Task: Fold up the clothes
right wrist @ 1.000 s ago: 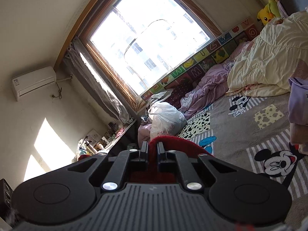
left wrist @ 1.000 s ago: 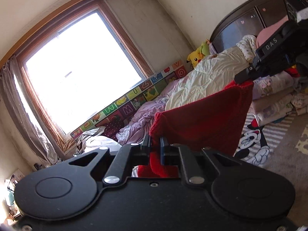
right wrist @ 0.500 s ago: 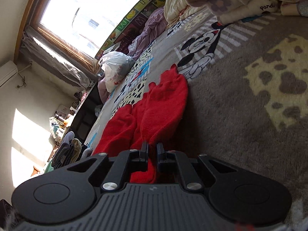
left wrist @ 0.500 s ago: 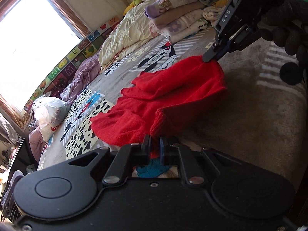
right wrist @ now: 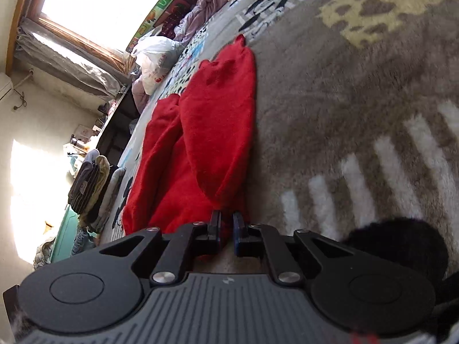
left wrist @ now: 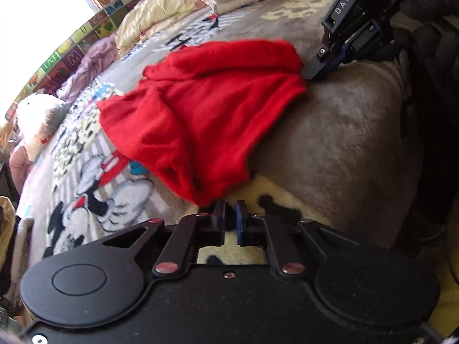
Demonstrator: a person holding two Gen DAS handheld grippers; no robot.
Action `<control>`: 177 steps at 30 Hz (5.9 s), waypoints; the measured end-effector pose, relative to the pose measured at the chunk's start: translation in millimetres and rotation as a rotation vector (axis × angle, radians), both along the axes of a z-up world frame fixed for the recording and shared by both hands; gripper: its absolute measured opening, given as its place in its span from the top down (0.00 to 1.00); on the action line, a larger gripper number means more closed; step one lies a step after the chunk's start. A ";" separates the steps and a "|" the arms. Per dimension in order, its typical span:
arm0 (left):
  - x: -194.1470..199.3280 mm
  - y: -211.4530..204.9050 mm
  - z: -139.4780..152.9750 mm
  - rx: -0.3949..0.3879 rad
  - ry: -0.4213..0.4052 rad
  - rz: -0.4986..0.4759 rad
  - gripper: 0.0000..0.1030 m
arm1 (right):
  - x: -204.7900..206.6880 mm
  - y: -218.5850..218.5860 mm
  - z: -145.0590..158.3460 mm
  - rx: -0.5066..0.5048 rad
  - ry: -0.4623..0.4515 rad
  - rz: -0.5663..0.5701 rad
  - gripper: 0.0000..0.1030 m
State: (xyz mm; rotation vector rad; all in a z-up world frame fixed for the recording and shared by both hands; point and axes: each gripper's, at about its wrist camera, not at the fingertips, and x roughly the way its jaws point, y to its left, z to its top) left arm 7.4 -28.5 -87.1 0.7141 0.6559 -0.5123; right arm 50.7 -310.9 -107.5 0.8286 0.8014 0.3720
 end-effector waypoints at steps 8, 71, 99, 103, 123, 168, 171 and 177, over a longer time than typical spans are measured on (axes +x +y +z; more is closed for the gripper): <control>15.2 33.7 25.6 -0.268 0.068 0.172 0.83 | -23.7 -20.6 8.2 0.049 -0.064 -0.099 0.67; 136.3 265.1 45.8 -1.062 -0.191 1.060 0.96 | 134.4 -147.3 -3.9 -0.172 -0.106 -0.481 0.95; 164.5 292.0 39.0 -1.067 -0.074 1.115 0.78 | 97.0 -56.4 45.9 -0.520 -0.412 -0.282 0.62; 174.6 301.5 20.0 -1.129 0.003 1.183 0.49 | 96.1 -24.7 44.2 -0.390 -0.439 -0.067 0.61; 186.2 283.3 18.9 -0.811 -0.070 1.183 0.90 | 85.0 43.7 17.3 -0.349 -0.369 0.209 0.58; 87.7 51.1 12.9 -0.361 0.116 0.364 0.59 | 49.3 32.8 29.9 -0.585 -0.298 0.197 0.58; 96.8 54.4 34.4 -0.453 0.061 0.378 0.59 | 50.9 21.9 38.0 -0.484 -0.338 0.172 0.58; 178.3 67.8 63.0 -0.637 0.091 0.455 0.63 | 113.7 36.3 63.8 -0.421 -0.335 0.225 0.56</control>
